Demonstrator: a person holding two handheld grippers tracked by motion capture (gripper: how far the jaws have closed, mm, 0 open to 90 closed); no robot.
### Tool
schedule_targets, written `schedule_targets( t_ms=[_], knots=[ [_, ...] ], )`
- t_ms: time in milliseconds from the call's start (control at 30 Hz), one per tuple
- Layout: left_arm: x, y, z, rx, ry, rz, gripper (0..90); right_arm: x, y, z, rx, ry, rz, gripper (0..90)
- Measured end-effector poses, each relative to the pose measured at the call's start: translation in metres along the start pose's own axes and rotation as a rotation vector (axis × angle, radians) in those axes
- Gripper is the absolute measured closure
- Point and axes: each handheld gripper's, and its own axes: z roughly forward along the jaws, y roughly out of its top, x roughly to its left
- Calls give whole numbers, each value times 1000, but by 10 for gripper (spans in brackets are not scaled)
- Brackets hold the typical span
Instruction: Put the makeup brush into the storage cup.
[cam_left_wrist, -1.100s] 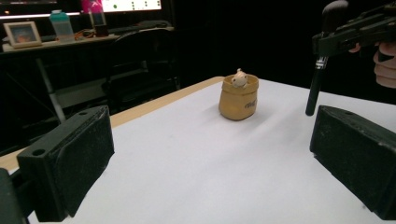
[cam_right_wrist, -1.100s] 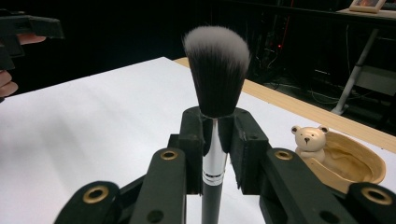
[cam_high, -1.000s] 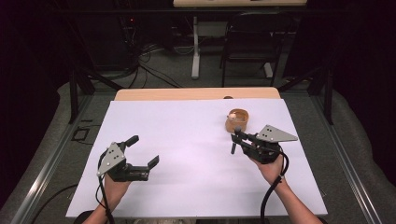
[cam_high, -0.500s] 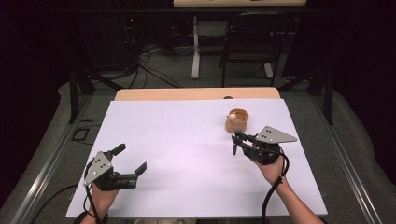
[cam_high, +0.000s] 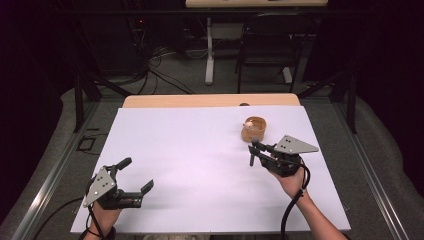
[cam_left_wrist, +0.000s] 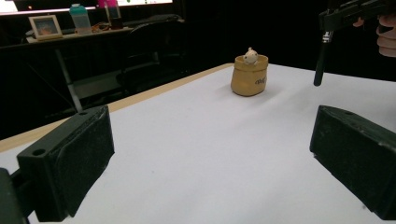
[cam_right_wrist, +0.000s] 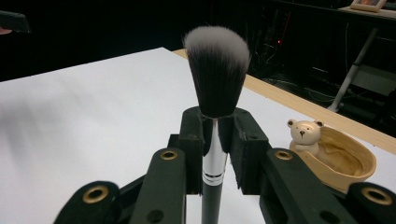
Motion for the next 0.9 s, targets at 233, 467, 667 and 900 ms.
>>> schedule_targets(
  t_ms=[233, 467, 667, 900],
  knots=[
    [0, 0, 1, 4, -6, -4, 0, -2, 7, -2, -8, -1, -7, 758],
    [0, 0, 0, 0, -4, -6, 0, -9, 14, -3, -2, -17, -12, 759],
    [1, -1, 0, -4, -5, -10, 0, -18, 18, 0, -4, -26, -19, 759],
    [1, -1, 0, -3, -7, -10, 0, -29, 20, 5, -6, -43, -17, 758]
  ],
)
